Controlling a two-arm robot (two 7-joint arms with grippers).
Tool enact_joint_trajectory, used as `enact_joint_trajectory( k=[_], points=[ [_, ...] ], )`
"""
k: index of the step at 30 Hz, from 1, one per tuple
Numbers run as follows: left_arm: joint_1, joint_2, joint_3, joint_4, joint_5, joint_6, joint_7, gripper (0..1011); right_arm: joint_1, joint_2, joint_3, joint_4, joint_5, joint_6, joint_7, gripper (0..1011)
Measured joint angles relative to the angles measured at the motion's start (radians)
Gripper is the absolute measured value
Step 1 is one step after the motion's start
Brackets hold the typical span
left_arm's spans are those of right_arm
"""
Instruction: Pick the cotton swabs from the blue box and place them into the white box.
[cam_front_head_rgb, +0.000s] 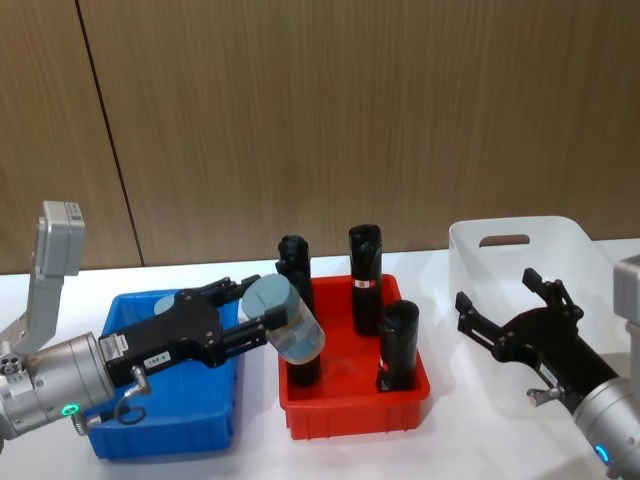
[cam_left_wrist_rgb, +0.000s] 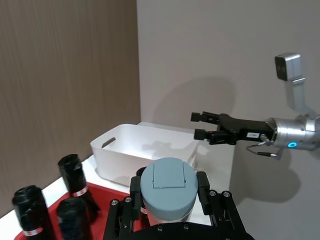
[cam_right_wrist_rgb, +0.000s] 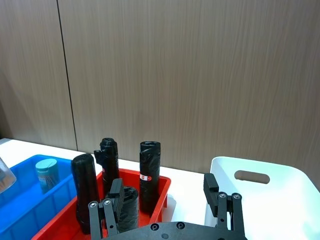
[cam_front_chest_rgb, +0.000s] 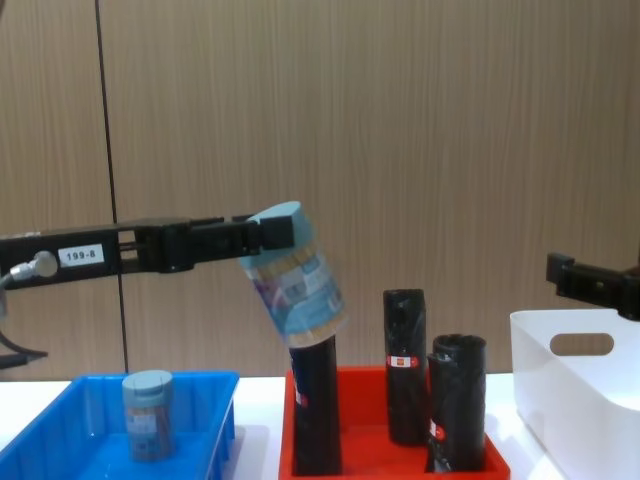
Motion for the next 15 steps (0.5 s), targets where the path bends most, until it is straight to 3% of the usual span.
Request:
enact_joint_trajectory(
  k=[15],
  points=[
    [-0.007,-0.001,0.010,0.028,-0.040,0.022,-0.045,666,0.000,0.000,0.000,0.000,0.000,0.000,0.000,1002]
  ],
)
